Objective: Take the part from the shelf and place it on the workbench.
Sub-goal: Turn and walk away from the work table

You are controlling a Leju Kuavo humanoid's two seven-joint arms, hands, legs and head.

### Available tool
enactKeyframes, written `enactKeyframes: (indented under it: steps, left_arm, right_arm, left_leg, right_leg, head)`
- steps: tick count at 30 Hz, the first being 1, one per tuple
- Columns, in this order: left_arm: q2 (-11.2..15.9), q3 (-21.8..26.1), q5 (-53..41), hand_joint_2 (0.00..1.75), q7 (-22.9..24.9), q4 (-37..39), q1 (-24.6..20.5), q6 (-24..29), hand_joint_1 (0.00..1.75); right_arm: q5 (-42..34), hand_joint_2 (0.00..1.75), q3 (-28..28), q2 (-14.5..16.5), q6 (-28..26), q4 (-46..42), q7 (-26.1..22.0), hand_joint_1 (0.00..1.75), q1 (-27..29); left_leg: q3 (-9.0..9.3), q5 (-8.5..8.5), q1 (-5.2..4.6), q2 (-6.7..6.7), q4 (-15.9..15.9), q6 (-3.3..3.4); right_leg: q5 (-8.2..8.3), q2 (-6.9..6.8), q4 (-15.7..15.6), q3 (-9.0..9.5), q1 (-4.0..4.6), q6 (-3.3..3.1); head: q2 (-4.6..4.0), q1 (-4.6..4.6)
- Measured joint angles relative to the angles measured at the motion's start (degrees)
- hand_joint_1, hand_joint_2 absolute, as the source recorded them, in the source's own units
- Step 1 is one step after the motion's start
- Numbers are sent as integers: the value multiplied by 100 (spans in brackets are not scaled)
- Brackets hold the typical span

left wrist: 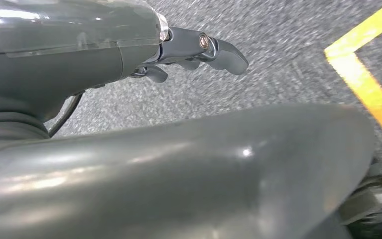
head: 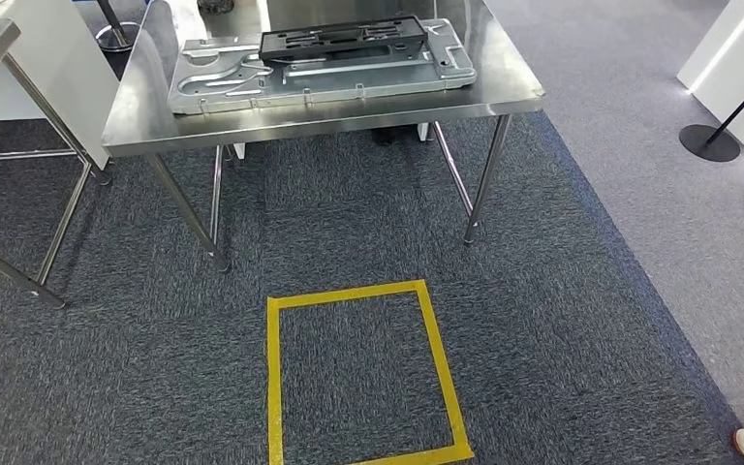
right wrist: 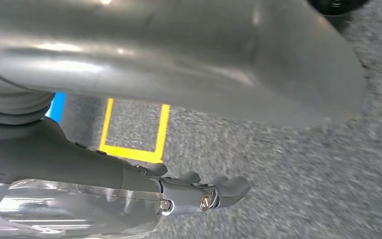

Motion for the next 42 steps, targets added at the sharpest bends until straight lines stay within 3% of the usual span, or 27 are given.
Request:
enactKeyframes:
  steps: [1, 3, 4, 6, 7, 8, 10, 11, 12, 13, 14, 15, 16, 18, 19, 22, 25, 26, 29, 30, 32, 34, 36, 38, 40, 42]
  left_arm:
    - [5, 0, 2, 0, 3, 0, -10, 2, 0]
    - [16, 0, 11, 0, 10, 0, -40, 10, 0]
    - [19, 0, 17, 0, 13, 0, -50, 15, 0]
    - [22, 1, 33, 0, 16, 0, -43, 25, 0]
    - [22, 2, 36, 0, 16, 0, -37, 29, 0]
    - [23, 2, 31, 0, 18, 0, -33, 34, 0]
    - [22, 2, 5, 0, 21, 0, -32, 41, 0]
    - [21, 2, -9, 0, 25, 0, -26, 45, 0]
    - [22, 2, -19, 0, 28, 0, -21, 48, 0]
    - [22, 2, -27, 0, 33, 0, -18, 52, 0]
    - [23, 2, -35, 0, 39, 0, -19, 58, 0]
    - [23, 1, -43, 0, 46, 0, -21, 67, 0]
    - [22, 0, -50, 44, 55, 0, -25, 85, 0]
    - [22, -5, -62, 131, 67, 0, -35, 132, 0]
    - [22, -9, -66, 175, 69, 0, -43, 153, 0]
    - [23, -15, -68, 175, 69, 0, -60, 173, 0]
    - [23, -15, -67, 175, 69, 0, -61, 173, 0]
    - [23, -15, -66, 131, 69, 0, -59, 172, 0]
    - [25, -17, -96, 131, 69, 0, -34, 157, 0]
    - [25, -19, -110, 175, 69, 0, -25, 154, 0]
    - [25, -22, -120, 175, 83, 0, -22, 158, 0]
    - [26, -22, -115, 175, 113, 0, -33, 168, 0]
    - [33, -23, -94, 175, 168, 0, -38, 169, 0]
    - [49, -62, 12, 175, 240, -1, -11, 143, 0]
    - [78, -176, 247, 175, 282, -17, 39, 110, 0]
    - [115, -326, 568, 175, 291, -70, 85, 81, 0]
  right_arm:
    - [17, 87, 0, 13, 5, 2, 13, 0, -3]
    - [61, 175, 0, 40, 7, 3, 4, 0, -10]
    - [84, 175, 0, 50, 7, 3, -25, 0, -16]
    - [130, 175, 0, 62, 11, 4, -120, 0, -21]
    - [149, 131, 0, 64, 13, 6, -179, 0, -22]
    - [165, 87, 0, 68, 14, 8, -236, 0, -20]
    - [191, 0, 0, 76, 3, 9, -338, 0, -16]
    - [210, 0, 0, 81, -11, 9, -380, 0, -15]
    - [234, 0, 0, 84, -33, 9, -416, 0, -13]
    - [257, 44, 0, 84, -63, 9, -446, 0, -9]
    - [280, 87, 0, 84, -97, 9, -468, 0, -5]
    - [299, 131, 1, 84, -130, 9, -484, 0, -3]
    - [315, 175, 1, 84, -164, 9, -495, 0, -6]
    - [353, 175, 2, 86, -233, 9, -517, 0, -32]
    - [370, 131, 3, 89, -270, 9, -533, 0, -46]
    - [402, 0, 8, 97, -330, 9, -569, 0, -60]
    - [406, 0, 9, 98, -330, 9, -572, 0, -59]
    - [434, 44, 12, 103, -324, 9, -584, 0, -57]
    - [772, 175, 139, 121, -245, 9, -681, 0, -72]
    - [892, 175, 204, 124, -224, 9, -703, 0, -81]
    - [1018, 175, 300, 134, -223, 9, -697, 0, -106]
    - [1106, 175, 380, 153, -234, 9, -668, 0, -158]
    - [1191, 175, 456, 173, -222, 9, -579, 0, -209]
    - [1248, 175, 523, 186, -190, 6, -450, 0, -219]
    - [1209, 175, 569, 190, -161, 1, -371, 0, -165]
    - [1088, 175, 592, 191, -124, -1, -350, 0, -53]
  left_leg:
    - [321, 103, -3, -1, -393, 28]
    - [888, 87, -24, -4, -1212, 97]
    - [1024, 27, -36, -7, -1446, 134]
    - [1008, 46, -48, -4, -1549, 217]
    - [963, 104, -42, 6, -1562, 263]
    - [904, 172, -35, 16, -1576, 309]
    - [757, 300, -23, 30, -1587, 361]
    - [681, 353, -25, 32, -1582, 368]
    - [607, 403, -26, 37, -1574, 364]
    - [536, 451, -27, 41, -1564, 358]
    - [473, 494, -25, 44, -1549, 347]
    - [419, 529, -23, 45, -1532, 332]
    - [379, 556, -21, 44, -1510, 315]
    - [313, 587, -37, 45, -1455, 266]
    - [289, 603, -47, 46, -1430, 235]
    - [253, 645, -56, 49, -1403, 172]
    - [252, 650, -55, 50, -1404, 167]
    - [232, 616, -49, 44, -1365, 143]
    - [-306, -66, -16, 27, -34, 30]
    - [-399, -177, -11, 26, 272, 20]
    - [-39, 175, -11, 26, -322, 52]
    - [376, 398, -25, 25, -1061, 104]
    - [508, 395, -46, 23, -1345, 156]
    - [496, 412, -28, 18, -1405, 223]
    - [496, 454, 3, 21, -1458, 296]
    - [469, 476, 4, 28, -1469, 337]
  right_leg:
    - [46, 1, 33, -76, 1, 16]
    - [130, 2, 95, -180, 15, 68]
    - [173, 0, 110, -202, 16, 101]
    - [266, 0, 96, -224, 9, 176]
    - [234, 8, 122, -255, -1, 210]
    - [99, 16, 224, -310, -10, 242]
    - [-435, 25, 764, -500, -35, 300]
    - [-690, 25, 1148, -604, -44, 327]
    - [-825, 25, 1500, -677, -54, 351]
    - [-826, 24, 1724, -684, -61, 369]
    - [-715, 23, 1748, -592, -68, 377]
    - [-560, 22, 1549, -387, -75, 377]
    - [-440, 21, 1158, -81, -79, 367]
    - [-433, 22, 325, 495, -64, 311]
    - [-485, 23, 76, 643, -53, 270]
    - [-537, 25, -38, 657, -33, 187]
    - [-533, 25, -37, 654, -30, 180]
    - [-512, 19, -49, 649, -37, 144]
    - [-398, -3, -65, 536, -24, -22]
    - [-379, -3, -50, 498, -11, -40]
    - [-376, -1, -21, 482, -5, -31]
    - [-376, 5, 10, 460, 11, 2]
    - [-364, 9, 28, 432, 25, 58]
    - [-367, 11, 42, 423, 30, 125]
    - [-548, 20, 290, 314, 20, 187]
    - [-940, 24, 1001, -25, -9, 230]
  head:
    - [0, 0]
    - [0, 0]
    - [0, 0]
    - [0, 1]
    - [0, 1]
    - [0, 1]
    - [0, 1]
    - [0, 1]
    - [0, 2]
    - [0, 2]
    - [0, 2]
    - [0, 1]
    - [0, 1]
    - [0, 1]
    - [0, 1]
    - [0, 0]
    - [0, 0]
    - [0, 0]
    - [0, 0]
    - [0, 0]
    - [0, 0]
    - [0, 0]
    - [0, 0]
    - [0, 1]
    - [0, 2]
    - [0, 2]
